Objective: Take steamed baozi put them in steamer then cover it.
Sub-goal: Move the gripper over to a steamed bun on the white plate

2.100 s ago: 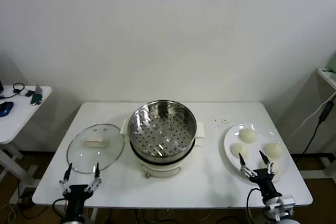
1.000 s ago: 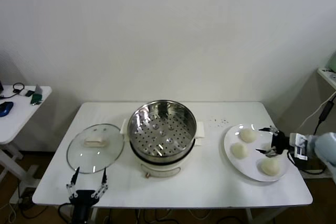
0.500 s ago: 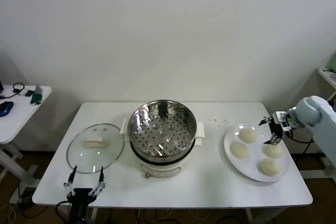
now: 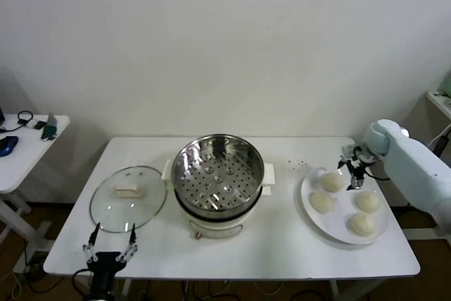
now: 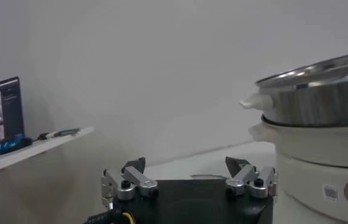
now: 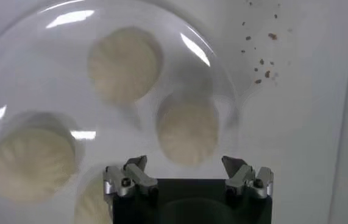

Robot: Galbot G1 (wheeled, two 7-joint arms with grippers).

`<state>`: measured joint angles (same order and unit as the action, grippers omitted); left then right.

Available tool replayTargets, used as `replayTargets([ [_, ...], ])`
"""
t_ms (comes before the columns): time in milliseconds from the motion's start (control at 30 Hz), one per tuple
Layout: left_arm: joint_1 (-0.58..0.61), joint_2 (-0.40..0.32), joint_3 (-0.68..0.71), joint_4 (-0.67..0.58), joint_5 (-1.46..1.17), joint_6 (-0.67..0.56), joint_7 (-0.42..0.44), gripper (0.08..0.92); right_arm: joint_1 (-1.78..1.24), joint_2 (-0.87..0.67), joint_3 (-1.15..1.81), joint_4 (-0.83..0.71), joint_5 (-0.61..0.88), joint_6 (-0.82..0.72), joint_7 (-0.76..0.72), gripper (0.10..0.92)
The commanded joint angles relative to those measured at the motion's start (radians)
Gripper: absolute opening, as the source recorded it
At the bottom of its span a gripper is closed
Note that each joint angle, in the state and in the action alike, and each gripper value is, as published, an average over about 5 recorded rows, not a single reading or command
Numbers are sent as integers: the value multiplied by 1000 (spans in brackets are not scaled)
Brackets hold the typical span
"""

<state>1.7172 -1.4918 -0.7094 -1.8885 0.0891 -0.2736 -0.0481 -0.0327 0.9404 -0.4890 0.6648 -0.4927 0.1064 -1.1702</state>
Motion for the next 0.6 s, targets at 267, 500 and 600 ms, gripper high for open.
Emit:
replayTargets([
  [267,0,-3,-1,11,-1,-3,0,823,14,141,49,-171,-105,36,16,823],
  [500,5,-4,-5,10,-2,-6,-1,823,16,151,65,-178,-122,48,10,823],
  [600,7,-4,-6,9,-2,-7,-2,823,19,148,66,-177,-125,52,0,814],
])
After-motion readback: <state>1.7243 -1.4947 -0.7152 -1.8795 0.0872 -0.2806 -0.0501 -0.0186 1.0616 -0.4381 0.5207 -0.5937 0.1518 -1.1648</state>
